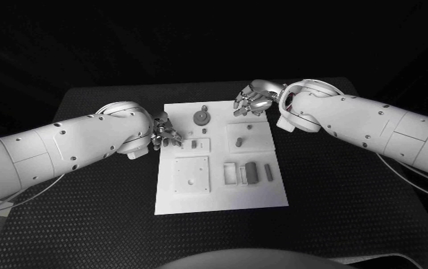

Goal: Assemble the parts on the task board

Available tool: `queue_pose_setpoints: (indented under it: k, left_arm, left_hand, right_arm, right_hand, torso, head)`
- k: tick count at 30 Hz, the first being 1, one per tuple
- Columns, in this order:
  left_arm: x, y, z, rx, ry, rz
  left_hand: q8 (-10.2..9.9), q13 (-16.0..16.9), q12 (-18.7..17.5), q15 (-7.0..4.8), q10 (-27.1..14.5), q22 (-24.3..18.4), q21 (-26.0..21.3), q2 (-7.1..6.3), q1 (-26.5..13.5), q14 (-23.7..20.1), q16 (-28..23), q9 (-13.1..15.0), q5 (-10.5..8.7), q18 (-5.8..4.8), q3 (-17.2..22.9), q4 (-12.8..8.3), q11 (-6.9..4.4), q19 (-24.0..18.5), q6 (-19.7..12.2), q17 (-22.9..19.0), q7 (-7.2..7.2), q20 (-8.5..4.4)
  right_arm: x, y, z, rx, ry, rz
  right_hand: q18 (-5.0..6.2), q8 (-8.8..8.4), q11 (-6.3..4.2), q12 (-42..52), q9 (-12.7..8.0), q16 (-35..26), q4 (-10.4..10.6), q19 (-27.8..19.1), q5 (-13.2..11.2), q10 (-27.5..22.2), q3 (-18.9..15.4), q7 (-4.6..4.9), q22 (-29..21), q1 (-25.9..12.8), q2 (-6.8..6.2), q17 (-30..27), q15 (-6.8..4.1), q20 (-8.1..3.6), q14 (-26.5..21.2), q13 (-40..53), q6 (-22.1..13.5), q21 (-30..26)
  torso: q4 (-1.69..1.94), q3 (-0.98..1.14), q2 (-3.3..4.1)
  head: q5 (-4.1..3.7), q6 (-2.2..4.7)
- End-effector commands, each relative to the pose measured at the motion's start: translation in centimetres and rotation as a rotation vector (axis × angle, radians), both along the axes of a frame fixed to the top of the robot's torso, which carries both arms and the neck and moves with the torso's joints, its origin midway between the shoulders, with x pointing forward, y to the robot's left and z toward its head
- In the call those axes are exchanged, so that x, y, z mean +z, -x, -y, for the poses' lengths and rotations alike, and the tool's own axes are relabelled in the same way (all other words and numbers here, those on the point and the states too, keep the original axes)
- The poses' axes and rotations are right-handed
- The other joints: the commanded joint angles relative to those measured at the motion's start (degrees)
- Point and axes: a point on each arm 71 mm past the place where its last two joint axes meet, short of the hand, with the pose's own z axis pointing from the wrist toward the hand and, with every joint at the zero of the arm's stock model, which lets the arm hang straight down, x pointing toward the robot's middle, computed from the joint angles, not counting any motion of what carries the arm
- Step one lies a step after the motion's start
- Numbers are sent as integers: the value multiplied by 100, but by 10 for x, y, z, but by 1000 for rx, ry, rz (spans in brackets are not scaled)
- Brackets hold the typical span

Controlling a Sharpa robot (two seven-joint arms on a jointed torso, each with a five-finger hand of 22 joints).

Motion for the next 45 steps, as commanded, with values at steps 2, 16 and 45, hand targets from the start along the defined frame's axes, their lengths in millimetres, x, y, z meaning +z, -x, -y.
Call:
queue_pose_setpoints:
  k: [2,16,45]
  left_arm:
    - [-1,1,4,-11,-2,6]
    - [-1,5,11,-34,-6,10]
    - [-4,6,13,-58,-36,18]
  left_hand:
    - [24,8,9,-42,37,119,24,63,-1,17,34,4,19,-77,1016,-1016,8,28,51,8,17,-11]
    - [22,8,10,-45,48,119,30,63,-9,27,35,8,18,-77,1028,-1024,6,38,50,9,16,-14]
    - [18,8,8,-48,55,118,35,66,-23,36,34,14,16,-77,1049,-1035,6,44,47,8,16,-16]
  right_arm:
    - [0,1,-1,13,0,-4]
    - [0,1,0,11,1,-4]
    - [-1,1,-1,19,0,-10]
  right_hand:
    - [96,-29,21,35,9,-13,38,-31,21,-25,-3,107,97,-57,7,-8,-11,-22,-43,9,57,-15]
    - [96,-29,21,35,10,-13,40,-31,21,-25,-3,107,97,-59,8,-9,-11,-22,-43,9,57,-15]
    - [96,-31,21,36,12,-13,41,-32,21,-26,-2,106,97,-60,7,-10,-12,-23,-44,9,58,-16]
  torso:
    - [1,4,-1]
    - [6,1,-2]
    - [0,0,0]
  head:
    - [-9,-5]
    - [-15,-6]
    - [-14,-30]
